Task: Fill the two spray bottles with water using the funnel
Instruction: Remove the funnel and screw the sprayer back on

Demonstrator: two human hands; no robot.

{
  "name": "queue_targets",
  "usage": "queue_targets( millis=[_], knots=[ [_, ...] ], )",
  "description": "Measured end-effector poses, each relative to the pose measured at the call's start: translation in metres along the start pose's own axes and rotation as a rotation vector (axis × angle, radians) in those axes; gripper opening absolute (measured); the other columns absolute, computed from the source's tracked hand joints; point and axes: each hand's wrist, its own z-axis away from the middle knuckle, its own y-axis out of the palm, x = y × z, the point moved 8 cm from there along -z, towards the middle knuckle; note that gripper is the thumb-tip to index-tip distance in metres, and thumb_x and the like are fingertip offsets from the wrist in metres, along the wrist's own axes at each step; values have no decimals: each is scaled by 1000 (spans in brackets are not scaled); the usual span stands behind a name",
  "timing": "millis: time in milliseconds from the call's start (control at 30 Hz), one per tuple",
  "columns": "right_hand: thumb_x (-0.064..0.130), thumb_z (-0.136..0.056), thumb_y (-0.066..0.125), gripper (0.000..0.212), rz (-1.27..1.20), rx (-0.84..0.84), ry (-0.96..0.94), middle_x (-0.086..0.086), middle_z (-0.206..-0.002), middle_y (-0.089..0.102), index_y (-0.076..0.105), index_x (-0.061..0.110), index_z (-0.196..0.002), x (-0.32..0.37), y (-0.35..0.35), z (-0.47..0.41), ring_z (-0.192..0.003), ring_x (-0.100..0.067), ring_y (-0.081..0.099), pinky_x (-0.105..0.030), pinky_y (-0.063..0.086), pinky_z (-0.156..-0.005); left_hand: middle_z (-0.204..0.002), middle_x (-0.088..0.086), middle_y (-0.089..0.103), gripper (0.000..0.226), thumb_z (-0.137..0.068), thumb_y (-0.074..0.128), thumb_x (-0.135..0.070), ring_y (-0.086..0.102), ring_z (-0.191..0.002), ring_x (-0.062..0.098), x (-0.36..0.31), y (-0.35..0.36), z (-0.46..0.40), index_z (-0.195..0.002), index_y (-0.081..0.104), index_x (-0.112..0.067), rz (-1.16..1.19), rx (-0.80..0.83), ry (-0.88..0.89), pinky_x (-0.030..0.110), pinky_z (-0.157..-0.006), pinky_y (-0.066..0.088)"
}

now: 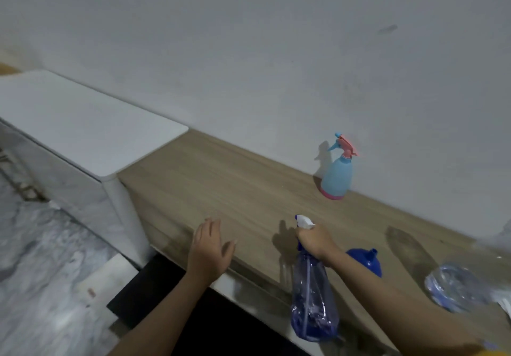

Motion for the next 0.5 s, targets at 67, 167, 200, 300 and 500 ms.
queue_targets(
  millis=[67,167,200,300,500],
  knots=[
    [21,-74,43,21,-10,-1,8,-4,-67,59,51,30,-90,1,7,1,-60,-21,55,-29,41,-57,-115,29,61,68,-78,48,-47,60,-107,43,8,4,6,-116,57,9,-11,8,-12,52,-89,48],
    [15,-81,46,32,-6,64,-11,-10,-83,68,54,35,-105,11,26,2,-74,-24,62,-27,47,-68,-117,27,61,70,-78,48,-50,58,-111,41,14,6,10,-118,56,8,-42,23,-17,49,-90,48],
    [17,-80,47,29,-25,96,-8,-10,-80,69,58,32,-101,16,33,5,-70,-21,63,-22,47,-64,-117,27,61,71,-78,47,-50,58,-112,40,15,7,11,-119,55,8,-54,27,-14,49,-90,48],
    [28,-68,47,27,-53,172,14,-4,-65,67,68,14,-80,25,54,15,-59,-14,60,-15,41,-48,-119,25,60,72,-78,46,-52,58,-113,38,16,6,15,-120,54,6,-73,24,-15,50,-90,48],
    [19,-79,53,14,-84,174,52,-5,-62,59,59,12,-67,20,66,23,-59,-20,52,-27,38,-59,-119,25,60,75,-78,45,-54,57,-114,39,19,7,16,-120,54,7,-74,37,-16,51,-91,48]
  ],
)
